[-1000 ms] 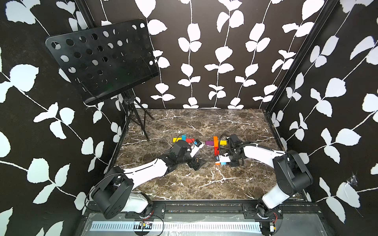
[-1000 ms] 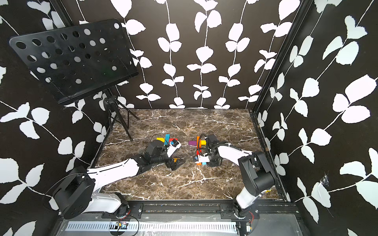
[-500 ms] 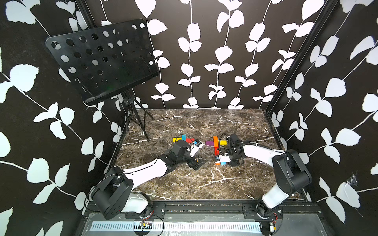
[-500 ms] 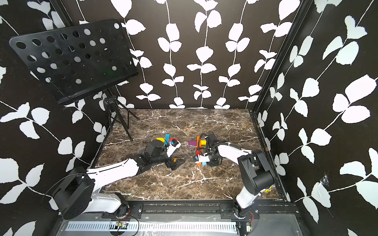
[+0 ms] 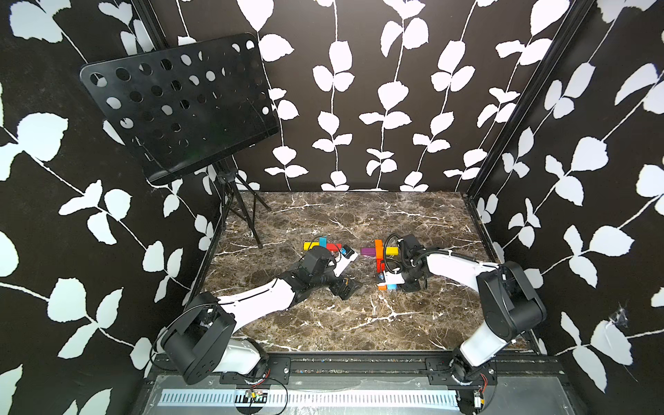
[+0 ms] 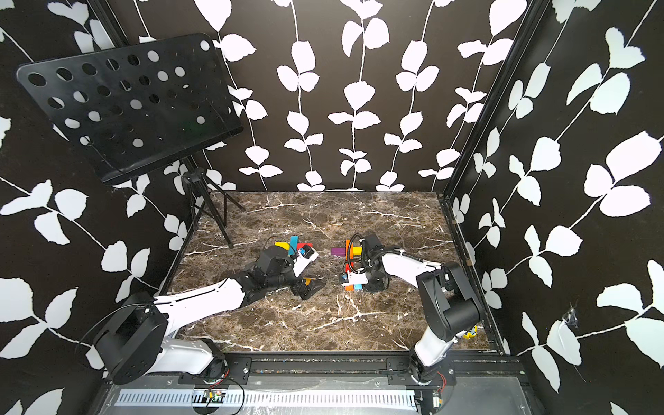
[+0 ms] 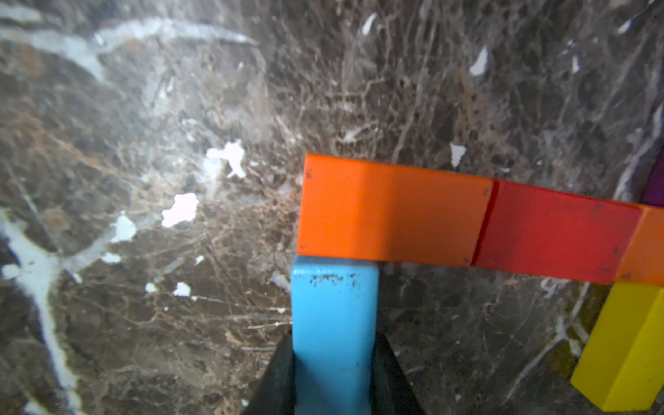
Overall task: Assemble the letter t with building blocks
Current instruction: Assemble the building block at the center of the board.
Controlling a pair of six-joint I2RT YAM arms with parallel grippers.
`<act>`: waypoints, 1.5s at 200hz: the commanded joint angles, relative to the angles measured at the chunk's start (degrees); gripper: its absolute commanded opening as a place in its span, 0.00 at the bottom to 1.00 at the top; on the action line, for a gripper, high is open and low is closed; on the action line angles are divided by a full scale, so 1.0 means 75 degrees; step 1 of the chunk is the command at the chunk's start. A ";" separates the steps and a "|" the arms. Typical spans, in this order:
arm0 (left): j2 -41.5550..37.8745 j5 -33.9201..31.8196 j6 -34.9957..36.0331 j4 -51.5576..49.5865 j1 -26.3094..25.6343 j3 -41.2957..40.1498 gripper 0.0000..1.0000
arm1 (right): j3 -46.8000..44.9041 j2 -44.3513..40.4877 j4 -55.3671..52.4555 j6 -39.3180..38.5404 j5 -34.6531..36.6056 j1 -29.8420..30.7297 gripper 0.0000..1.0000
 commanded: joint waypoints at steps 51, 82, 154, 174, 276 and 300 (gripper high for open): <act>0.0051 0.0176 -0.0030 -0.0052 0.0039 -0.0045 0.99 | -0.0078 0.0274 -0.0170 0.0096 -0.0188 0.0004 0.98; 0.0073 0.0188 -0.0033 0.0002 0.0039 -0.0071 0.99 | -0.0096 0.0201 -0.0179 0.0166 -0.0134 -0.0001 0.99; 0.0904 0.0277 -0.0340 0.0121 0.0010 0.0418 0.99 | -0.0772 -0.2443 0.1498 0.4048 0.0636 -0.0025 0.99; 0.1186 0.0041 -0.0395 0.0168 -0.0174 0.0604 0.97 | -0.0676 -0.2856 0.1297 0.6394 0.1395 -0.0120 0.99; 0.2673 -0.0290 -0.1311 -0.0029 -0.0799 0.1726 0.46 | -0.1259 -0.3297 0.0214 0.8833 0.2384 -0.0665 0.62; 0.2860 -0.0303 -0.1468 -0.0042 -0.0929 0.1817 0.38 | -0.1031 -0.2800 0.0089 0.8980 0.2484 -0.0716 0.46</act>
